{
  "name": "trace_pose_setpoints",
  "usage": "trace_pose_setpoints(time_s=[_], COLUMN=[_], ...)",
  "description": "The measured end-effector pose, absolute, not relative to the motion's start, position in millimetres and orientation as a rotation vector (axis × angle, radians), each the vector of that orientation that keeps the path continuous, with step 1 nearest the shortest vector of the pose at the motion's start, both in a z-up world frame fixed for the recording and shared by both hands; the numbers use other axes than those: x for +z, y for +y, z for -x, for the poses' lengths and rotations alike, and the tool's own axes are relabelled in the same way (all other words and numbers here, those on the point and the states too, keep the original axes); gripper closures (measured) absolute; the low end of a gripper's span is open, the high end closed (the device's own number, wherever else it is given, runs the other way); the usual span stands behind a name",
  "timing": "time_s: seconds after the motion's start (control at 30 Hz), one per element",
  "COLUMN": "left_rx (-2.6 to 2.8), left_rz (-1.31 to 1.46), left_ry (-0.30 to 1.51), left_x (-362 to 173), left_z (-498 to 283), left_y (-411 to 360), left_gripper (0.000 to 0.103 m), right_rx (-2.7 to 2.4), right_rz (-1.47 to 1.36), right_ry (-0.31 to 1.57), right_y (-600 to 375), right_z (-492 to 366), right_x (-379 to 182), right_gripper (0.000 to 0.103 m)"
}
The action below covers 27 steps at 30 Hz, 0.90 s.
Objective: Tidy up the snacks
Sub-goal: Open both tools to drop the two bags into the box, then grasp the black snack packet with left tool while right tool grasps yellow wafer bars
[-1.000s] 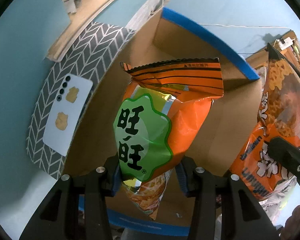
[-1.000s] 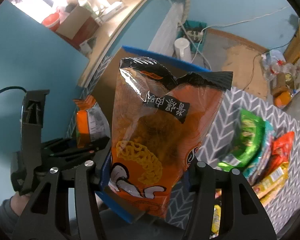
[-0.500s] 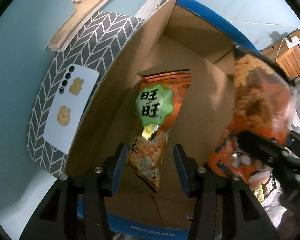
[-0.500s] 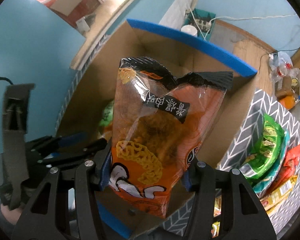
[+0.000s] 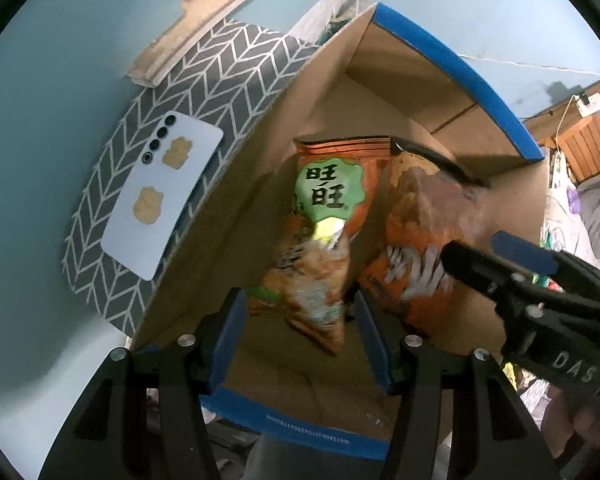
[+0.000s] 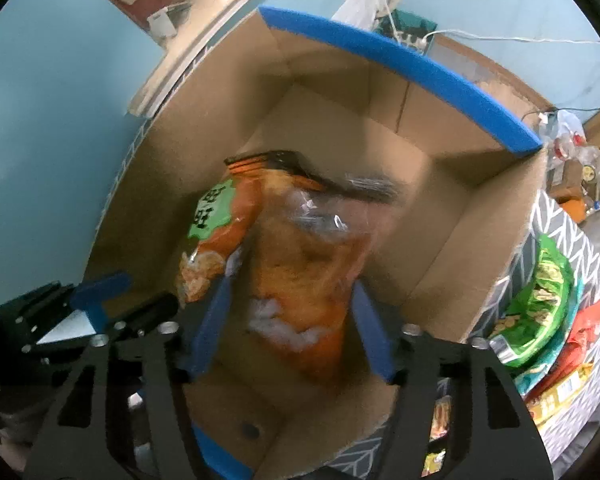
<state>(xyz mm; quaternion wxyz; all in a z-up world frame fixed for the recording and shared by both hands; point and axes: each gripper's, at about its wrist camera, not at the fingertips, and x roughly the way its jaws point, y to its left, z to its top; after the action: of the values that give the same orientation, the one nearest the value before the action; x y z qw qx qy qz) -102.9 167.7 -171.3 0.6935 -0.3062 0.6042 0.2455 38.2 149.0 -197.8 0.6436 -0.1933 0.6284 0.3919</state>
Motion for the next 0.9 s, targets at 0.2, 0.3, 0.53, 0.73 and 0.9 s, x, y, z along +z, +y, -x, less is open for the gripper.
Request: trace_pose_setpoints(time_s=[0.2,0.3,0.53,0.73,0.9], left_rx=[0.547,0.536,0.490,0.411,0.323], left_rz=[0.699,0.704,0.665,0.601,0.530], left_ry=[1.342,1.345,1.323,1.325,1.356], left_x=[-159.8,-162.1,-141.1,-125.8,-125.2], left_z=[98.8,94.6,77.5,58.8,42.2], left_y=[164.0,165.5,150.8,126.1,94.9], left_gripper=[0.046,0.046,0.046,0.045,0.045], right_rx=[0.890,0.881,0.833,0.771,0.718], right_rz=[0.385,0.366,0.305,0.224,0.178], right_ry=[1.404,1.400,1.363,1.361,1.360], right_y=[137.1,133.1,106.0,68.8,36.8], right_z=[-43.9,-46.2,-55.0,-64.3,-68.3], right_x=[-180.5,-172.9,-148.2,-132.7,-125.2], right_gripper=[0.030,0.030,0.023,0.023,0.023])
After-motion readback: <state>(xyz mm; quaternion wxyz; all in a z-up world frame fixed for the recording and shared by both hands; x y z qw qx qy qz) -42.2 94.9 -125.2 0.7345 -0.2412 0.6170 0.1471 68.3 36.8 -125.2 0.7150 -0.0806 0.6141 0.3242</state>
